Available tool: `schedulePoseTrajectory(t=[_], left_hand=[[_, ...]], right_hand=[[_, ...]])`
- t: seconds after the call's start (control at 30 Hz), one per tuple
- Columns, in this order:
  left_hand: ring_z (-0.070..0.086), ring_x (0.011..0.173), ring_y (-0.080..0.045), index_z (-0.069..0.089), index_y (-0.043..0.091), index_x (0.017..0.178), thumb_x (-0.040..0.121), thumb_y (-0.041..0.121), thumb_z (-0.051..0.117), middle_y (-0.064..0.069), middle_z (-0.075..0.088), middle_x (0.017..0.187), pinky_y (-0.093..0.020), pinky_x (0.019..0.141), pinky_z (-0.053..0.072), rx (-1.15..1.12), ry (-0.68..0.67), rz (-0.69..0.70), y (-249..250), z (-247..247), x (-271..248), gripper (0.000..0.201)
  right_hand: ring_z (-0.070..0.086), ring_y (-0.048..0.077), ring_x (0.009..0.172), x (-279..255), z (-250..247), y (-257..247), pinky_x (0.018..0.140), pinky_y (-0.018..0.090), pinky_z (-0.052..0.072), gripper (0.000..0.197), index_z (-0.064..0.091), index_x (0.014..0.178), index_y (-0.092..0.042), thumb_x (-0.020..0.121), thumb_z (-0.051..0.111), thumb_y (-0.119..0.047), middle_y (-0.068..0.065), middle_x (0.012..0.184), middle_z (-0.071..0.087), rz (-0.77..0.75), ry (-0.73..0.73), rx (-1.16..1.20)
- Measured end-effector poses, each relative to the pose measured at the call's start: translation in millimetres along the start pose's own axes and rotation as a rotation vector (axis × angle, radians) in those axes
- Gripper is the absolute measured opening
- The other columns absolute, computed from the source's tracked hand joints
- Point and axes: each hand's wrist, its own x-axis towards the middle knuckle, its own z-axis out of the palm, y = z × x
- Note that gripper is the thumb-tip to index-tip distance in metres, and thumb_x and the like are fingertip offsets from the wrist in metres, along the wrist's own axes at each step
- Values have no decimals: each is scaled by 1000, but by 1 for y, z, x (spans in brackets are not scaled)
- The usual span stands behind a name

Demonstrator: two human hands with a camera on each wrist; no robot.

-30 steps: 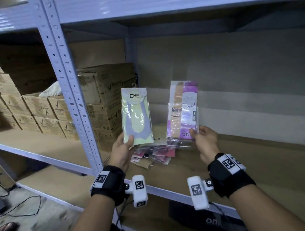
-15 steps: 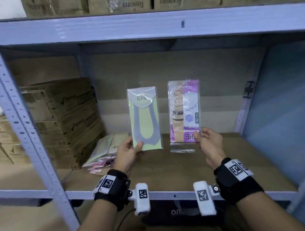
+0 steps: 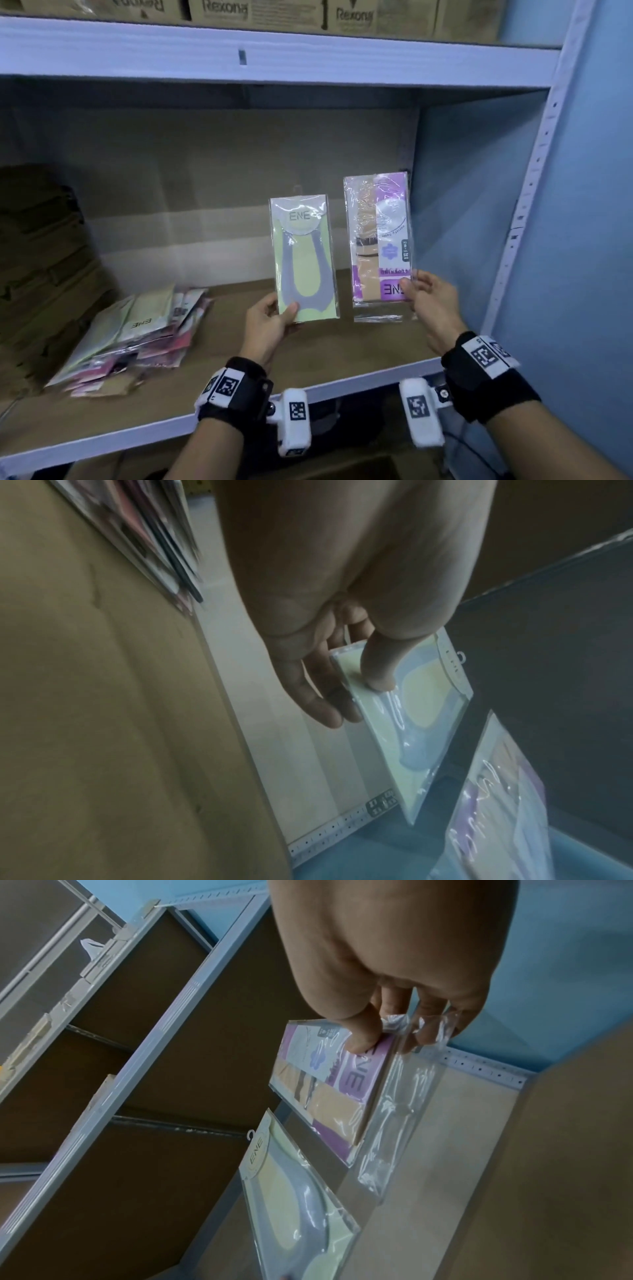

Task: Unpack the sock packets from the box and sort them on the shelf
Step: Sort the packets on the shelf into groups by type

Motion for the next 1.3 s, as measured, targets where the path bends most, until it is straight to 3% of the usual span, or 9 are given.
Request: schedulePoseTrajectory(t=[0.13, 0.3, 0.53, 0.7, 0.87, 1.0, 1.1, 1.17, 1.3], left_hand=[[68, 89, -23, 66, 11, 108, 89, 2, 62, -9, 71, 106, -39, 83, 58, 14, -32, 2, 6, 15, 6, 21], [66, 92, -24, 66, 15, 101, 90, 3, 62, -10, 70, 109, -34, 79, 59, 30, -45, -2, 4, 21, 8, 17], [66, 89, -24, 66, 13, 100, 90, 4, 62, -12, 70, 109, -33, 77, 60, 31, -15, -31, -5, 26, 11, 15], [68, 91, -26, 66, 12, 104, 89, 4, 63, -11, 71, 108, -37, 81, 58, 36, -1, -50, -11, 20, 12, 17], [68, 91, -26, 66, 7, 109, 88, 5, 64, -11, 71, 107, -36, 78, 57, 65, 38, -53, -21, 0, 18, 21], [67, 92, -27, 65, 5, 110, 88, 4, 64, -11, 72, 106, -39, 83, 55, 82, 59, -62, -29, -12, 23, 23], [67, 91, -25, 66, 4, 113, 88, 4, 64, -8, 73, 104, -39, 84, 55, 101, 53, -54, -34, -12, 24, 25], [68, 89, -24, 66, 4, 112, 88, 3, 63, -8, 73, 103, -38, 83, 55, 100, 43, -57, -36, -10, 23, 23], [67, 86, -22, 65, 4, 111, 89, 2, 61, -10, 72, 104, -32, 76, 57, 91, 22, -69, -40, -4, 22, 23]], right_hand=[[64, 15, 83, -1, -15, 5, 82, 24, 52, 20, 61, 110, -5, 90, 60, -3, 4, 92, 68, -10, 35, -22], [64, 20, 101, 5, -22, 15, 97, 35, 49, 30, 60, 119, -9, 88, 63, -7, 7, 107, 68, 19, 52, -41], [58, 8, 82, 22, -24, 33, 83, 26, 44, 20, 58, 104, -18, 89, 63, -5, -6, 88, 62, 33, 70, -100], [62, 21, 88, 55, -28, 75, 80, 27, 45, 20, 66, 104, -5, 84, 67, -4, 9, 100, 68, 144, 137, -264], [66, 19, 79, 83, -46, 113, 81, 30, 52, 14, 65, 68, -20, 79, 70, -13, 2, 90, 72, 236, 114, -478], [68, 27, 82, 99, -55, 120, 81, 37, 55, 20, 63, 64, -19, 82, 66, -11, 12, 88, 73, 247, 62, -643], [64, 28, 81, 102, -55, 116, 74, 30, 51, 13, 71, 78, -8, 85, 63, -17, 15, 90, 71, 246, 40, -771], [63, 33, 91, 99, -52, 113, 77, 32, 51, 26, 69, 92, 1, 88, 59, -22, 21, 99, 68, 199, 56, -936], [52, 32, 112, 91, -47, 112, 96, 39, 45, 23, 69, 105, -10, 85, 57, -12, 14, 119, 58, -120, -45, -1203]])
